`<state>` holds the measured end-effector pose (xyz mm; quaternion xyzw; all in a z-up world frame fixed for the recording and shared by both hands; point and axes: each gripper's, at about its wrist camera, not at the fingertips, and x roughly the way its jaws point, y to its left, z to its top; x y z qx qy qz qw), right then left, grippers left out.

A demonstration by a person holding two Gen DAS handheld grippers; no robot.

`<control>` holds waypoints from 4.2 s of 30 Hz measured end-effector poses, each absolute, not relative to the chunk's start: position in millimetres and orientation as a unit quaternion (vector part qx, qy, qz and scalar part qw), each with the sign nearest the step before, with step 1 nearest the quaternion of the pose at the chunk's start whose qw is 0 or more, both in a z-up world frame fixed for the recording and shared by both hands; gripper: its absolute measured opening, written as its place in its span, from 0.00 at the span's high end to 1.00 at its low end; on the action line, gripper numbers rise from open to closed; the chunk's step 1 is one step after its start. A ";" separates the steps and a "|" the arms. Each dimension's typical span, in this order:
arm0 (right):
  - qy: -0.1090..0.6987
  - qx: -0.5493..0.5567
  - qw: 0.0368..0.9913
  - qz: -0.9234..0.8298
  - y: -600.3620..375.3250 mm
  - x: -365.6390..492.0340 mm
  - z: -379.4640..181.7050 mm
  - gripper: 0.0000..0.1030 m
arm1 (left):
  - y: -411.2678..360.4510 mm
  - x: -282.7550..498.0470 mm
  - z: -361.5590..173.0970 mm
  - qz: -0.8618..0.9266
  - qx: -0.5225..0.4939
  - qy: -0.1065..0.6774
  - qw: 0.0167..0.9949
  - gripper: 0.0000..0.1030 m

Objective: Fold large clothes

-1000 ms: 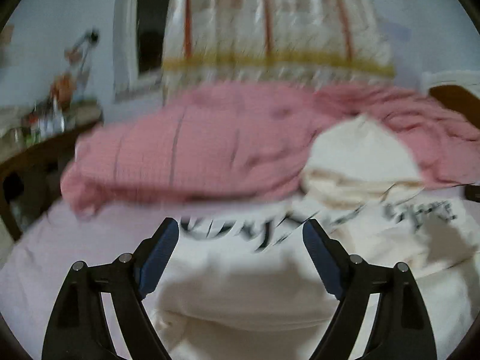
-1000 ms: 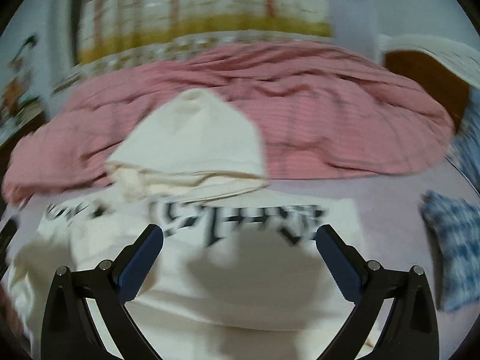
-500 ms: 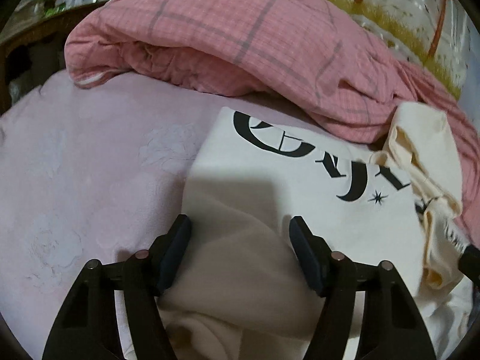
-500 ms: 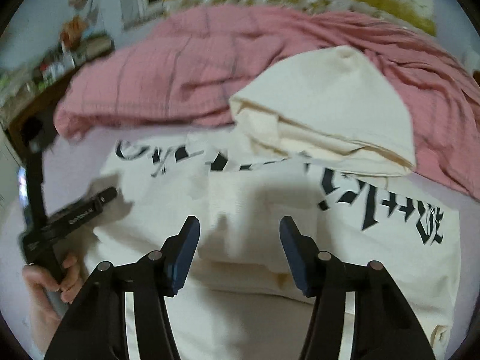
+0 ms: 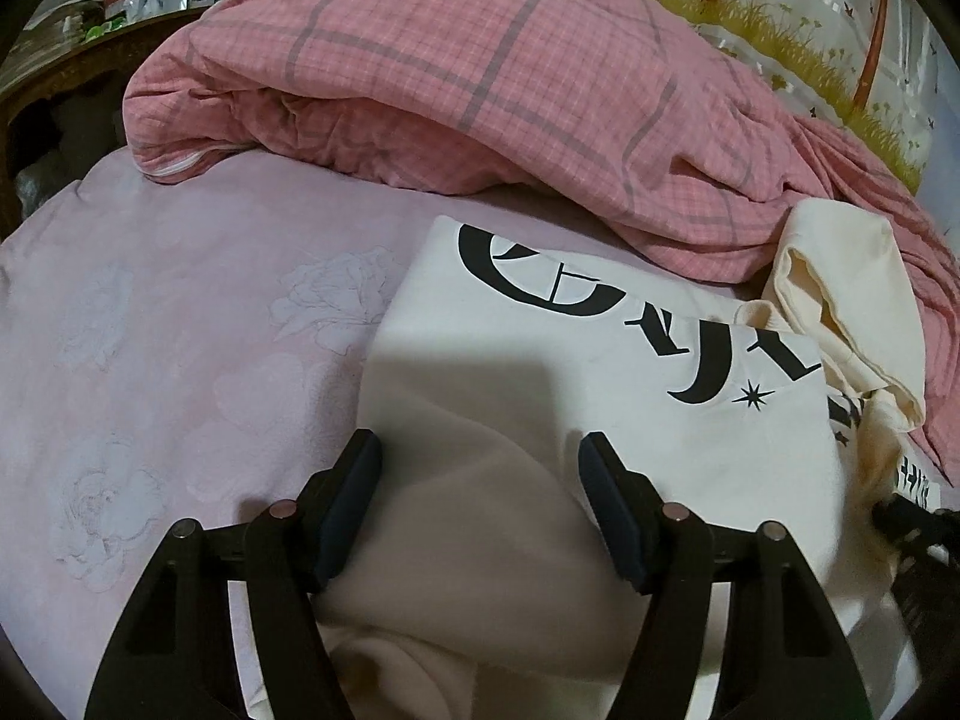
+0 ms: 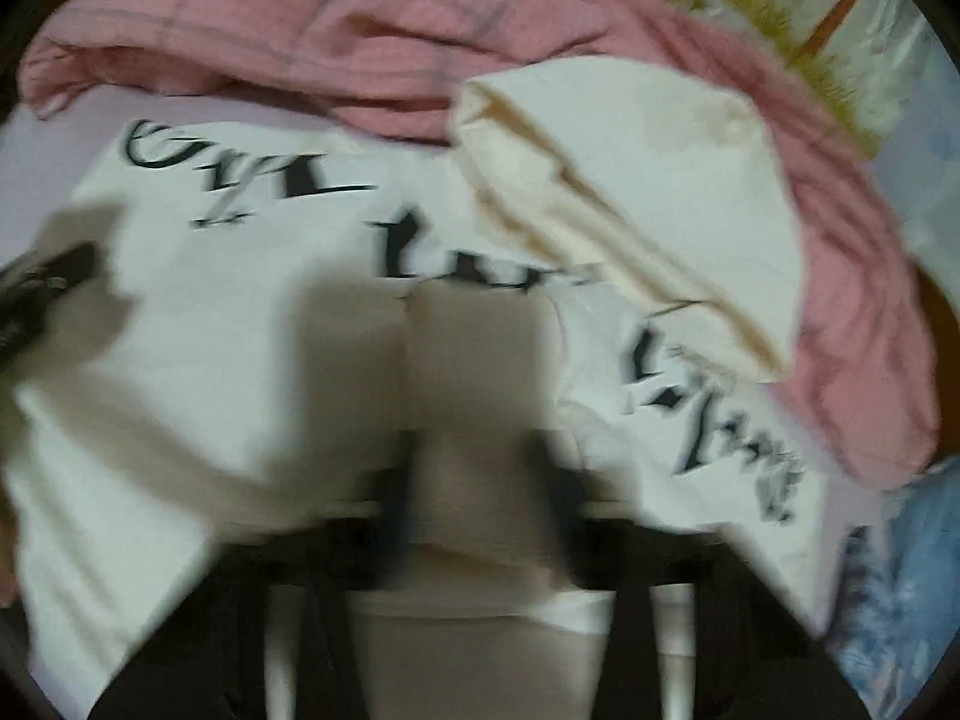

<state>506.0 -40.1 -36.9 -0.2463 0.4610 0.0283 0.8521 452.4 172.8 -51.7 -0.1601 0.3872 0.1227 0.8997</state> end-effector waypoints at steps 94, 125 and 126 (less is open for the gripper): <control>0.448 0.003 0.894 0.029 -213.9 566.3 -61.9 0.67 | 43.2 564.6 -53.9 0.009 -0.050 0.419 0.907 0.37; 0.298 -0.038 0.954 -0.018 -222.2 727.3 28.9 0.51 | 84.0 541.7 -1.0 0.036 -0.122 0.304 0.944 0.07; 0.321 -0.065 0.944 -0.030 -217.7 732.5 18.1 0.60 | 81.5 540.9 -1.1 0.034 -0.118 0.303 0.945 0.07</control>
